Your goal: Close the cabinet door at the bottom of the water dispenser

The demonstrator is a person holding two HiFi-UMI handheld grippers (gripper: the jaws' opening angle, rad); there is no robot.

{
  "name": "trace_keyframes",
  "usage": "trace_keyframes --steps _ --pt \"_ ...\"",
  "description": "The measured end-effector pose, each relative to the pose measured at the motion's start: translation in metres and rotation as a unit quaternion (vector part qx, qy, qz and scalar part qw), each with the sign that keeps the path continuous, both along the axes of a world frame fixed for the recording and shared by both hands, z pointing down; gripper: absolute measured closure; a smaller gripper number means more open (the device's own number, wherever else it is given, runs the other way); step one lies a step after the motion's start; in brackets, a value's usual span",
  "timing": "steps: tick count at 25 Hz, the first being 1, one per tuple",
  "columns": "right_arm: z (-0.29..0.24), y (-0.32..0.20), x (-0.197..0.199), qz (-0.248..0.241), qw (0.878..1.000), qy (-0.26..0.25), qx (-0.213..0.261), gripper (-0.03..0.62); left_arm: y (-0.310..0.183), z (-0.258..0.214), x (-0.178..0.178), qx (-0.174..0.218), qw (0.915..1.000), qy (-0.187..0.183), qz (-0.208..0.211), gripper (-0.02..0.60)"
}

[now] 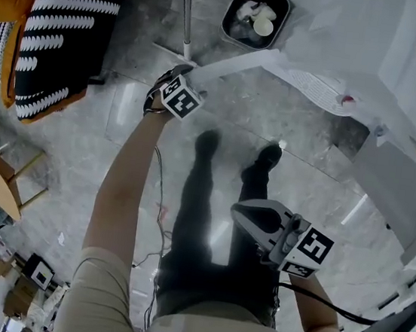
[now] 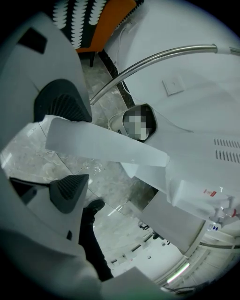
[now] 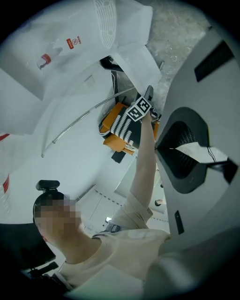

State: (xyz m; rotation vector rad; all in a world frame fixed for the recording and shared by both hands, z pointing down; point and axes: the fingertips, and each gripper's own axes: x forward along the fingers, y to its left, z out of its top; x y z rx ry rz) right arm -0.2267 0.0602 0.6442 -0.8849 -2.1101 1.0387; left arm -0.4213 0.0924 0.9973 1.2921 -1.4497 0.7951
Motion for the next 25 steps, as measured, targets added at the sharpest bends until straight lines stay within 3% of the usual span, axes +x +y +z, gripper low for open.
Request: trace_keyframes --steps 4,25 --pt "0.005 -0.01 0.004 0.01 1.0 0.0 0.001 0.579 -0.005 0.003 -0.002 0.004 0.9999 -0.009 -0.013 0.27" --pt "0.01 -0.037 0.035 0.047 0.999 -0.005 -0.001 0.579 -0.01 0.012 0.06 -0.011 0.9992 0.037 -0.011 0.27"
